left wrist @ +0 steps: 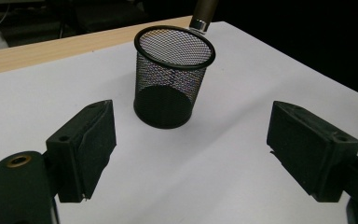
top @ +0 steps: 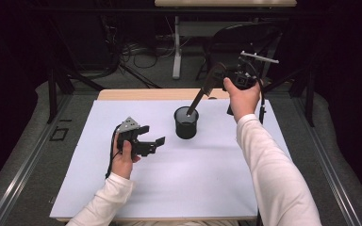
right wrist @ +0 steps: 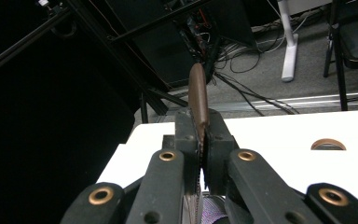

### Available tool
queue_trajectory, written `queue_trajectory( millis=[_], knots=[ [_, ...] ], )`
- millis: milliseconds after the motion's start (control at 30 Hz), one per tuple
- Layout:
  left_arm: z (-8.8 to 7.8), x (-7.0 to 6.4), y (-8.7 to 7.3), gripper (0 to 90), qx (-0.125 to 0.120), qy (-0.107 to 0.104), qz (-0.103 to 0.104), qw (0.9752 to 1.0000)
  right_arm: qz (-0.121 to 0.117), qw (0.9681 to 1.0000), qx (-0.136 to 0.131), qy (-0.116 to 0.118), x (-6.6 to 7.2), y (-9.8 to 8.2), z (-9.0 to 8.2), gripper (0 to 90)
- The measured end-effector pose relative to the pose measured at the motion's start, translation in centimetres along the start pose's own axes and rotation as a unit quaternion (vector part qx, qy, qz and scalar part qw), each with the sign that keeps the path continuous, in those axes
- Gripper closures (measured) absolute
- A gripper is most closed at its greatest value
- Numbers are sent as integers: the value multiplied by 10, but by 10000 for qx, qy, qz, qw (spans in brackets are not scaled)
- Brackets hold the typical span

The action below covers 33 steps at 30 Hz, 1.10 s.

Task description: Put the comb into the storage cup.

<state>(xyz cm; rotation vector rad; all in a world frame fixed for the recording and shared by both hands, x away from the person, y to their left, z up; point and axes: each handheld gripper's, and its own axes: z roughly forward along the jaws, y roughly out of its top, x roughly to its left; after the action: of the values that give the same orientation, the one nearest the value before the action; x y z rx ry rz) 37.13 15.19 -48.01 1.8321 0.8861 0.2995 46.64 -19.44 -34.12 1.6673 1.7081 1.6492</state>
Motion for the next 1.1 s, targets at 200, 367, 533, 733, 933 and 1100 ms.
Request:
queue_trajectory(
  millis=[200, 367, 533, 733, 933, 1100],
  knots=[
    [-1, 1, 0, 161, -19, -18, -36, 10000, -26, 10000, -22, -90, 0, -2, 5, 874],
    [-2, 2, 0, 161, -30, -19, -68, 10000, -68, 9998, -53, -153, 1, -3, 9, 873],
    [-2, 3, 1, 161, -42, -12, -77, 10000, -97, 9998, -33, -197, 2, -7, 14, 873],
    [-3, 4, 1, 161, -45, -15, -71, 10000, -134, 9996, 21, -239, 5, -13, 21, 873],
    [-4, 3, 2, 161, -87, -45, -100, 9999, -155, 9996, 17, -236, 8, -17, 27, 873],
    [-3, 3, 2, 161, -72, -52, -86, 9999, -181, 9995, 37, -271, 10, -21, 31, 873]
  ],
)
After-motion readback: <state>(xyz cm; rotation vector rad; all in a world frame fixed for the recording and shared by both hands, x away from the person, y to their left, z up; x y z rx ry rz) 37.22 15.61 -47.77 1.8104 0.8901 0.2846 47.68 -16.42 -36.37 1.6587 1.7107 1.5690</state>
